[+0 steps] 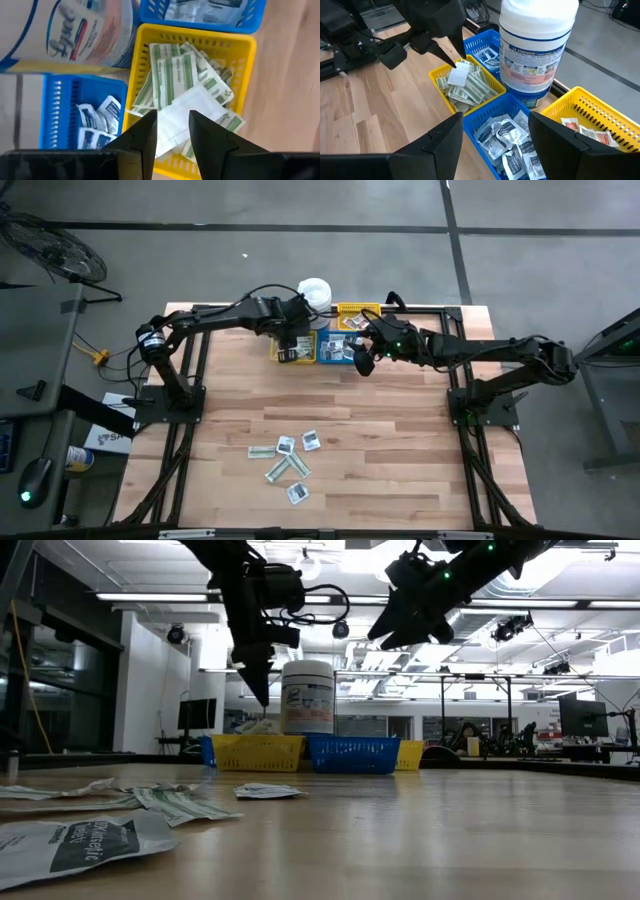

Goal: Pick & Place First Aid Supplies
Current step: Put the green bandage pad into the left yellow bin

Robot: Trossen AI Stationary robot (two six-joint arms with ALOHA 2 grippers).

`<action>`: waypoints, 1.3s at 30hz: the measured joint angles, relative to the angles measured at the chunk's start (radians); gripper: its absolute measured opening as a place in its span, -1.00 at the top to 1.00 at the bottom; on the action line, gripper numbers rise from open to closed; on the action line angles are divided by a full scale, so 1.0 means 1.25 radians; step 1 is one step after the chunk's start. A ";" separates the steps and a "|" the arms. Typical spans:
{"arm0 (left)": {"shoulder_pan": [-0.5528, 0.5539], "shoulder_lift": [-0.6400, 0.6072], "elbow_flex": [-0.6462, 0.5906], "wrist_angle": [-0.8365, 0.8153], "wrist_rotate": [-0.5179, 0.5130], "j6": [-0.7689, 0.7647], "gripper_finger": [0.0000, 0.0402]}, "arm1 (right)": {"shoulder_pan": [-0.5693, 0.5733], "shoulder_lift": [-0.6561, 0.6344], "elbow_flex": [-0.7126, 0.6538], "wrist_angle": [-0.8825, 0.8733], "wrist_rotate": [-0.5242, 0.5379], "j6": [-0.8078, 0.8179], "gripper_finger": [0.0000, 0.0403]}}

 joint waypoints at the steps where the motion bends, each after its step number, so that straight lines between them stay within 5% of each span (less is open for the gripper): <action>1: 0.000 0.000 0.000 -0.001 0.000 -0.016 0.45 | 0.000 0.000 0.000 -0.002 -0.001 0.002 -0.08; 15: 0.084 0.020 -0.001 -0.020 0.133 -0.606 0.45 | 0.000 0.000 0.000 -0.008 -0.023 0.026 -0.08; 22: 0.070 0.019 -0.045 -0.002 0.188 -0.643 0.45 | 0.000 0.000 0.000 -0.011 -0.021 0.044 -0.08; 27: 0.050 0.019 -0.091 0.078 0.096 -0.665 0.45 | 0.000 0.000 0.000 -0.011 -0.020 0.044 -0.08; 39: 0.052 0.046 -0.135 0.155 0.079 -0.708 0.45 | 0.000 0.000 0.000 -0.011 -0.019 0.047 -0.08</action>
